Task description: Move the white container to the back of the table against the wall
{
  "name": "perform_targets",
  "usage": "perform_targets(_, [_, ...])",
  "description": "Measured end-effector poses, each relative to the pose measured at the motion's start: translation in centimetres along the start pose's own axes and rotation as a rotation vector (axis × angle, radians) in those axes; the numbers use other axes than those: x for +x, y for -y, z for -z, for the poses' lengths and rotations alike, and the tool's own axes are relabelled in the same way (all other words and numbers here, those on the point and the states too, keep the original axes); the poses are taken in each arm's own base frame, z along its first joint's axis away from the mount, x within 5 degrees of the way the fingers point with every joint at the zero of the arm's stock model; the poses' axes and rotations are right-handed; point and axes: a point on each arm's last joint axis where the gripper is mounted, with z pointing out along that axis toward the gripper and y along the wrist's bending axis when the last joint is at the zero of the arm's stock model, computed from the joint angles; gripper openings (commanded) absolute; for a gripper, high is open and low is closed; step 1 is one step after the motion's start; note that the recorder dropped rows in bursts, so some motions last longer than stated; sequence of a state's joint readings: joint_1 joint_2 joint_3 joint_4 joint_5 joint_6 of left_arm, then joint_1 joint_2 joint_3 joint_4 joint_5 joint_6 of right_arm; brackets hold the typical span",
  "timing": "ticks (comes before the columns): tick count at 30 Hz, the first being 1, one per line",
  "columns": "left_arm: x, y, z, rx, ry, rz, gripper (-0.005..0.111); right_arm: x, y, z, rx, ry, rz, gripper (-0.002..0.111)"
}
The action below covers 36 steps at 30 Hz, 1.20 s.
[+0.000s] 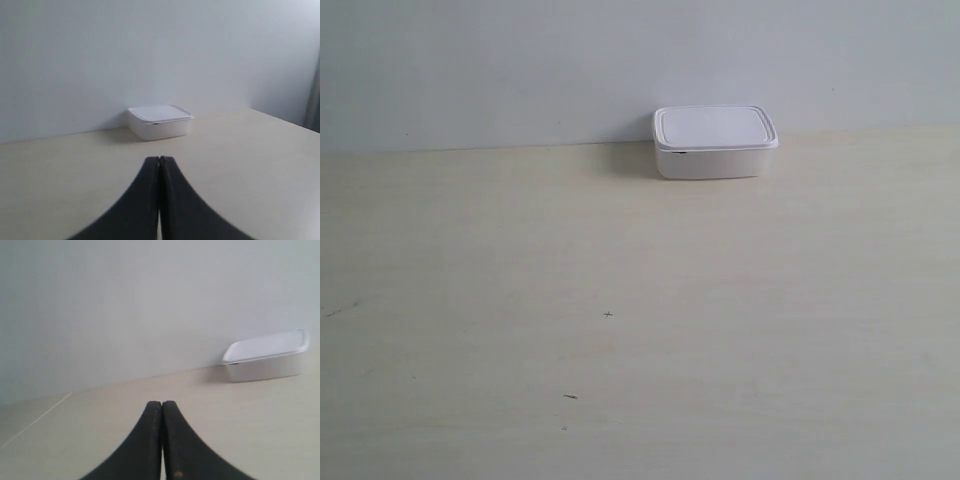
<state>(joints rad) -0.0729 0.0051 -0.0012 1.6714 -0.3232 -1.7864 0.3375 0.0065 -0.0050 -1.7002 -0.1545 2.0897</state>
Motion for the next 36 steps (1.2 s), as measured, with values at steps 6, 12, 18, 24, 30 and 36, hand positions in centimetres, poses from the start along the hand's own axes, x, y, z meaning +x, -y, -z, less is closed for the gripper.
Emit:
perform_targets(6, [-0.1,-1.2,-0.1,-0.202,0.019,-0.010,0.000,-0.5,1.2,0.0,0.215,0.085,0.015,0.000])
perform_targets(12, [-0.2,-2.4,0.1,-0.404,0.038,-0.019,0.000,-0.8,1.9,0.2,0.332,0.132,0.023,0.000])
perform_targets(18, [-0.2,-2.5,0.1,-0.427,0.040,-0.020,0.000,-0.8,1.9,0.2,0.336,0.133,0.023,0.000])
perform_targets(24, [-0.2,-2.5,0.1,-0.427,0.040,-0.020,0.000,-0.8,1.9,0.2,0.336,0.133,0.023,0.000])
perform_targets(30, [-0.2,-2.5,0.1,-0.427,0.040,-0.020,0.000,-0.8,1.9,0.2,0.336,0.134,0.022,0.000])
perform_targets(36, [-0.2,-2.5,0.1,-0.427,0.040,-0.020,0.000,-0.8,1.9,0.2,0.336,0.134,0.020,0.000])
